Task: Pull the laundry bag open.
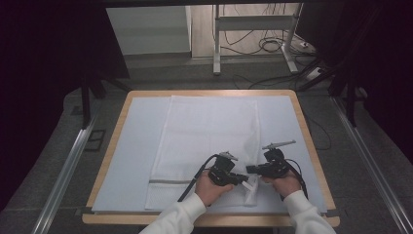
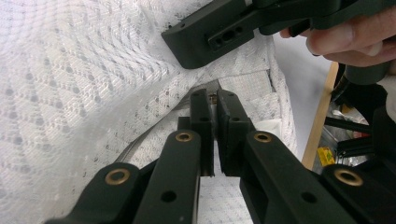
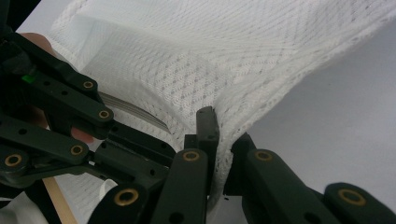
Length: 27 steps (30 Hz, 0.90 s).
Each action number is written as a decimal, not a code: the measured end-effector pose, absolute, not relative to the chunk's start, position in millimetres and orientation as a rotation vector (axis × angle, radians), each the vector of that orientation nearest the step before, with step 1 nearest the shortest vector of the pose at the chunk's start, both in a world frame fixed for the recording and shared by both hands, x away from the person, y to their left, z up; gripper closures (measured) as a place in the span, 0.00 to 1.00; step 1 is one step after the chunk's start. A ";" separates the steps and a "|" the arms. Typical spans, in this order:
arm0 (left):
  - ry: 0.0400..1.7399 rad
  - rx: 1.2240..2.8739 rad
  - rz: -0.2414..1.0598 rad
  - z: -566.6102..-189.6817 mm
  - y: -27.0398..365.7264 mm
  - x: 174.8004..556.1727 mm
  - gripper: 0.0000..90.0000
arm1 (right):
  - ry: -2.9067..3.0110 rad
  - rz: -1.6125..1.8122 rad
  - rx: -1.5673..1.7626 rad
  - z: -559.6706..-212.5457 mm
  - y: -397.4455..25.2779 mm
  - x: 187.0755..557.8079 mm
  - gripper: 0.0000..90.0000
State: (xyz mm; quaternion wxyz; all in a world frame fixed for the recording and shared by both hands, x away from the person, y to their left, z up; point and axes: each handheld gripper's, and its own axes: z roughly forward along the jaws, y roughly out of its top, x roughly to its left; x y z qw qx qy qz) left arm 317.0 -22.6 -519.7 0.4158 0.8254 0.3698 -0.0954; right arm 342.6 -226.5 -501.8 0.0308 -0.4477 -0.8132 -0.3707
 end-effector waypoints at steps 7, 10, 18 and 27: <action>0.932 2.076 -0.252 -521.9 -20.5 318.6 0.96 | -2.513 -1.145 -1.367 -501.9 -226.4 341.6 0.97; 0.936 2.072 -0.263 -523.3 -19.0 320.3 0.96 | -2.515 -1.144 -1.363 -501.7 -226.6 341.4 0.97; 0.939 2.080 -0.252 -523.5 -17.7 321.2 0.96 | -2.527 -1.133 -1.359 -502.2 -226.4 341.2 0.97; 0.964 2.075 -0.256 -526.8 -12.3 321.9 0.96 | -2.522 -1.126 -1.374 -503.0 -228.4 341.7 0.97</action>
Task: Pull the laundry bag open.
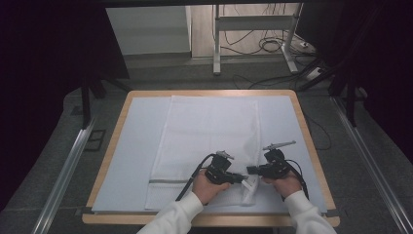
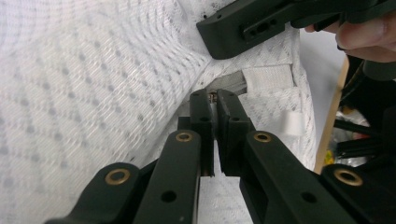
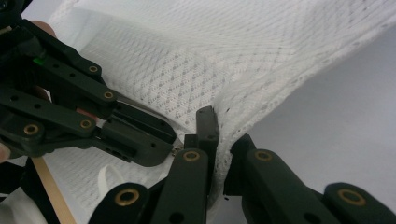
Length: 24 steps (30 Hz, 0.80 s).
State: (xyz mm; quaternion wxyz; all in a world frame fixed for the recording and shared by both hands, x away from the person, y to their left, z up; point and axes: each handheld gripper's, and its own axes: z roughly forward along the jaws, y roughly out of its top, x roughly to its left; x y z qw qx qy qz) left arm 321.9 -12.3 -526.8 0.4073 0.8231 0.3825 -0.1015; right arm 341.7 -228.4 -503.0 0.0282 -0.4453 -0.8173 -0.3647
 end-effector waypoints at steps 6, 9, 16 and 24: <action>0.962 2.080 -0.240 -525.1 -11.5 320.0 0.96 | -2.524 -1.127 -1.375 -503.6 -227.5 341.3 0.97; 0.966 2.071 -0.262 -525.9 -8.5 320.9 0.96 | -2.520 -1.128 -1.380 -503.8 -227.7 341.5 0.97; 0.976 2.074 -0.242 -526.2 -4.6 320.2 0.96 | -2.512 -1.135 -1.387 -504.0 -228.5 341.9 0.97; 0.978 2.066 -0.234 -525.4 1.0 318.6 0.96 | -2.507 -1.139 -1.401 -503.6 -228.9 342.0 0.97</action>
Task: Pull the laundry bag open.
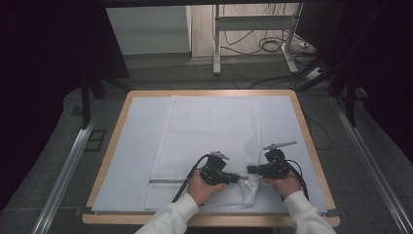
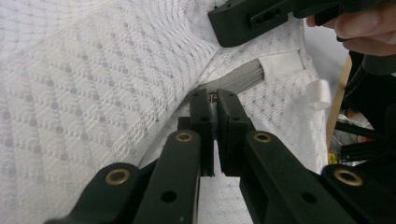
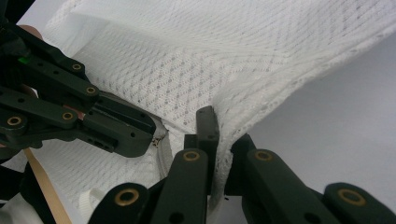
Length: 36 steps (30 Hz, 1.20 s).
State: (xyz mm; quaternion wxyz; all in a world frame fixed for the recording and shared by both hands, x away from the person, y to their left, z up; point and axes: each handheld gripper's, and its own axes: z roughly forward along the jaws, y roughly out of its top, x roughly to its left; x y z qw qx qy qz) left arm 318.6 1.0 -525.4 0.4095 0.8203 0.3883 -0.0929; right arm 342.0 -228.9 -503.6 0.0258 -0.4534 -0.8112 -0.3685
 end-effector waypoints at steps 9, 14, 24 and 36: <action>0.987 2.064 -0.228 -524.8 8.1 317.7 0.96 | -2.498 -1.152 -1.412 -503.3 -230.4 342.3 0.97; 0.985 2.071 -0.207 -525.1 9.5 315.9 0.96 | -2.503 -1.155 -1.414 -503.1 -230.0 342.1 0.97; 0.991 2.071 -0.216 -527.2 15.8 316.4 0.96 | -2.507 -1.151 -1.415 -504.4 -228.1 342.0 0.97; 1.006 2.058 -0.221 -527.2 21.2 315.1 0.96 | -2.507 -1.148 -1.417 -504.5 -228.6 341.6 0.97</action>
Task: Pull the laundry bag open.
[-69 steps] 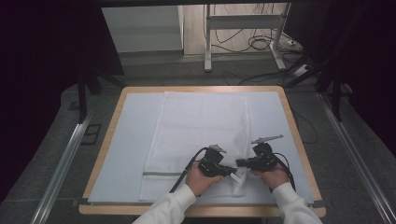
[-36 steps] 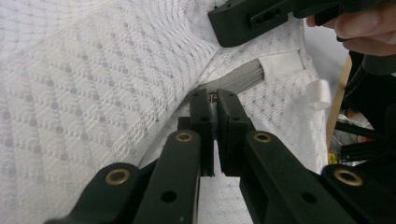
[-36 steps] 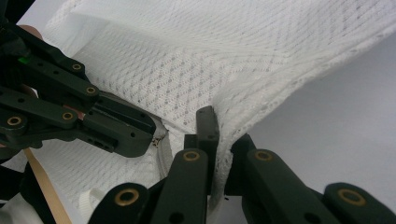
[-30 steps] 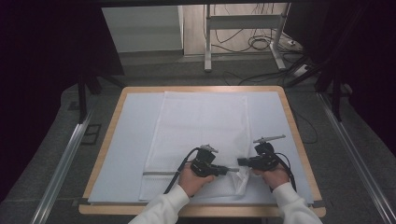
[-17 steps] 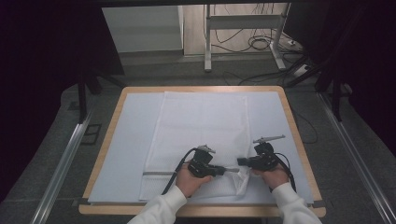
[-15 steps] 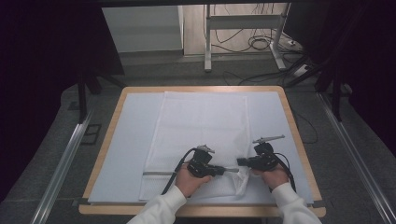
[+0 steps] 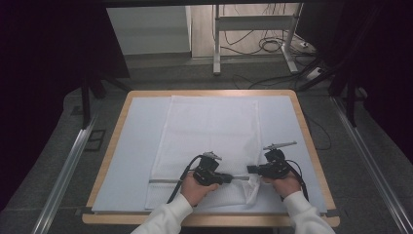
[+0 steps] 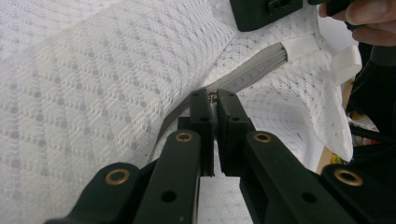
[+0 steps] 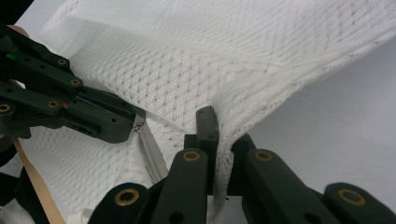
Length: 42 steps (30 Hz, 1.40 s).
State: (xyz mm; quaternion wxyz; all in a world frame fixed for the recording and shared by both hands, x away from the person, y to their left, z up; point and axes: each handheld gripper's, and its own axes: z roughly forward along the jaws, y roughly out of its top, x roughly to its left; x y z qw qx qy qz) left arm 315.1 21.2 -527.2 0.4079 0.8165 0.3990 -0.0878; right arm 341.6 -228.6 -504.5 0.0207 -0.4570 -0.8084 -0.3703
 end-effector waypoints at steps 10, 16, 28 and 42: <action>1.034 2.054 -0.215 -528.7 35.2 314.7 0.96 | -2.525 -1.137 -1.429 -504.9 -228.3 341.5 0.97; 1.045 2.053 -0.226 -532.0 42.7 313.7 0.96 | -2.532 -1.131 -1.424 -505.1 -227.6 341.0 0.97; 1.052 2.045 -0.239 -532.9 53.5 312.5 0.96 | -2.530 -1.134 -1.420 -505.8 -226.7 340.8 0.97; 1.066 2.038 -0.248 -535.0 60.4 312.5 0.96 | -2.530 -1.123 -1.423 -507.3 -226.7 341.4 0.97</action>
